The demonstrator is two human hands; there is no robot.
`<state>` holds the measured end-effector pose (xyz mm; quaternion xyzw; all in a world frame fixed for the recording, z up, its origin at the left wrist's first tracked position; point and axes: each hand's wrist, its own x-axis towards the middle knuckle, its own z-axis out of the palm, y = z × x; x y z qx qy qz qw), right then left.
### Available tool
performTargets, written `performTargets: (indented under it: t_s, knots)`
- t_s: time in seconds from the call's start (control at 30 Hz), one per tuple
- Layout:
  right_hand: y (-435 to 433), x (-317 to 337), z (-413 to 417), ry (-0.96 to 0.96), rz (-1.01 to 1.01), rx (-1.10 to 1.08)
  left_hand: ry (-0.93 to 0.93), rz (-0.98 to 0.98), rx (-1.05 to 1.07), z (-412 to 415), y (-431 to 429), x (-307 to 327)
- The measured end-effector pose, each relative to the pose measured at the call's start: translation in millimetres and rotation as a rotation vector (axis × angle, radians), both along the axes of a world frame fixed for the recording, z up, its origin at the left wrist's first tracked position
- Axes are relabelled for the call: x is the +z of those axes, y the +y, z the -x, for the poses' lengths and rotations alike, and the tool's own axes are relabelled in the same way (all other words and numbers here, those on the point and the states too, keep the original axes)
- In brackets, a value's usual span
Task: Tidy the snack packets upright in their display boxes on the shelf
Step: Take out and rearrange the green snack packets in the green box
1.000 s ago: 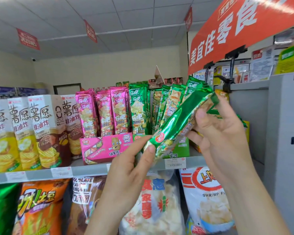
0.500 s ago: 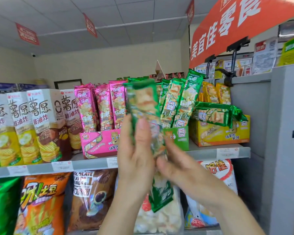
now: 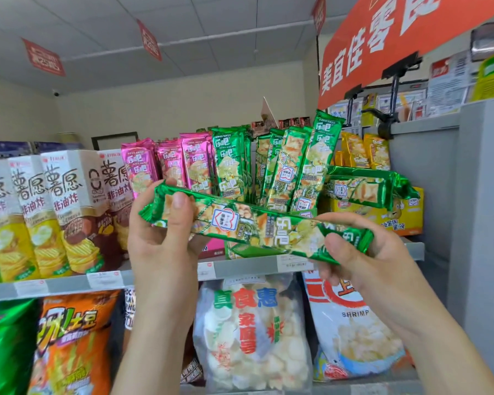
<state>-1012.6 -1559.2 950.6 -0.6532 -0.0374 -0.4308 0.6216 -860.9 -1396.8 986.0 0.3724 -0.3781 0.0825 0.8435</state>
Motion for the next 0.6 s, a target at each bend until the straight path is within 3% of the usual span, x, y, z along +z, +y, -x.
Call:
performTargets:
  t_s: [0.2,0.4,0.6]
  knots:
    - [1.1,3.2,-0.7,-0.046,-0.069,-0.052,-0.041,-0.042,-0.040,-8.4,-0.3,-4.7]
    - [-4.7,19.6,2.1,-0.274,-0.138,-0.033,-0.185,-0.273,0.046,-12.1,-0.1,-10.6]
    - [-6.8,50.2,2.6,-0.389,0.025,-0.432,-0.392,-0.592,-0.059,-4.8,-3.5,-18.6]
